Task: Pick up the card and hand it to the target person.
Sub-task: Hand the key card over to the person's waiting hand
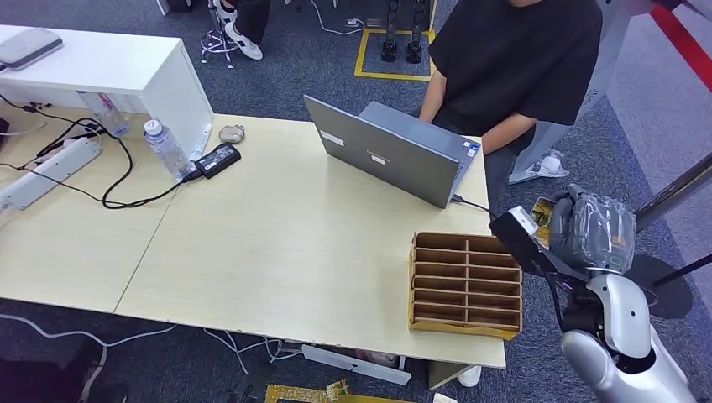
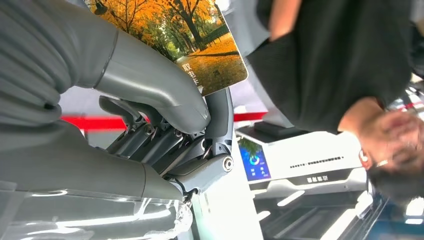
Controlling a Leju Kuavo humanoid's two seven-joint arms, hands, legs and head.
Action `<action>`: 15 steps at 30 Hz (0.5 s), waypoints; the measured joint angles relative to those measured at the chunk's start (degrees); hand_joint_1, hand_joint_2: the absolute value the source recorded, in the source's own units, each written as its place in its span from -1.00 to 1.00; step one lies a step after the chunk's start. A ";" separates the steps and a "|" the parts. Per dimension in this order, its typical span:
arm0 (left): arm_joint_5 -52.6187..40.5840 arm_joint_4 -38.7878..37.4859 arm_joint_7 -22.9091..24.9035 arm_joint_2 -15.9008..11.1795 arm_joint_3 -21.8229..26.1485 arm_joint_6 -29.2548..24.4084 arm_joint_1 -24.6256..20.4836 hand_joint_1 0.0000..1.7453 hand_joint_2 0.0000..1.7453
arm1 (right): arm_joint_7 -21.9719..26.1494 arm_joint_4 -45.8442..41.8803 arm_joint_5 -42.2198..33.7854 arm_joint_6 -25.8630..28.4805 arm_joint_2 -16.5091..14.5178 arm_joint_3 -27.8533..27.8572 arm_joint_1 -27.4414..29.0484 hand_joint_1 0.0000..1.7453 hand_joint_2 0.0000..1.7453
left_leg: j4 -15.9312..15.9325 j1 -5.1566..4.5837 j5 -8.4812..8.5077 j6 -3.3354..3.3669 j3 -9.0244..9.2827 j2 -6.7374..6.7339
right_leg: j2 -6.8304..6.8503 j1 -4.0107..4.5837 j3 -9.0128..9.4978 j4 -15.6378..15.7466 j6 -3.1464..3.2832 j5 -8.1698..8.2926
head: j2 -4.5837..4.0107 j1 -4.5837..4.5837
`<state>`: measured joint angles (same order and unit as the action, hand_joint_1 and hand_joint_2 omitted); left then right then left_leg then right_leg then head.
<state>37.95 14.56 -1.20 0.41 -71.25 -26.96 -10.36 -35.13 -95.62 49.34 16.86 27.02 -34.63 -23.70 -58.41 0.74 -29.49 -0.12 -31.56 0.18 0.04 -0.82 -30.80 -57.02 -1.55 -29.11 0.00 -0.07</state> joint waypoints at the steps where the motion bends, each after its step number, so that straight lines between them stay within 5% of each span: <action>1: 0.00 0.00 -0.01 0.05 0.00 -0.02 0.00 -1.00 -1.00 | 0.90 0.52 -2.28 2.51 -0.13 0.04 0.01 1.00 1.00 | 0.00 0.00 0.00 0.00 0.00 0.00 | 0.00 0.00 0.00 0.00 0.00 0.00 | 0.00 0.00; 8: 0.01 0.00 -0.17 0.31 0.00 -0.25 0.01 -1.00 -1.00 | 11.44 5.39 -26.72 18.75 -3.03 1.37 0.30 1.00 1.00 | 0.00 0.00 0.00 0.00 0.00 0.01 | 0.01 0.00 0.00 0.00 0.00 0.00 | 0.00 0.00; 15: -0.16 0.00 0.05 0.35 0.00 -0.27 0.01 -1.00 -1.00 | 18.73 9.08 -24.08 22.14 -7.22 5.22 1.88 1.00 1.00 | 0.00 0.00 0.00 0.00 0.00 0.01 | 0.01 0.01 0.00 -0.01 0.00 0.00 | 0.00 0.00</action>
<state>37.80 14.56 -1.15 0.77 -71.25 -27.23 -10.34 -16.40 -86.54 25.25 39.00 19.80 -29.41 -21.82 -58.41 0.74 -29.49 -0.12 -31.56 0.19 0.05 -0.81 -30.80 -57.02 -1.55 -29.11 0.00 -0.07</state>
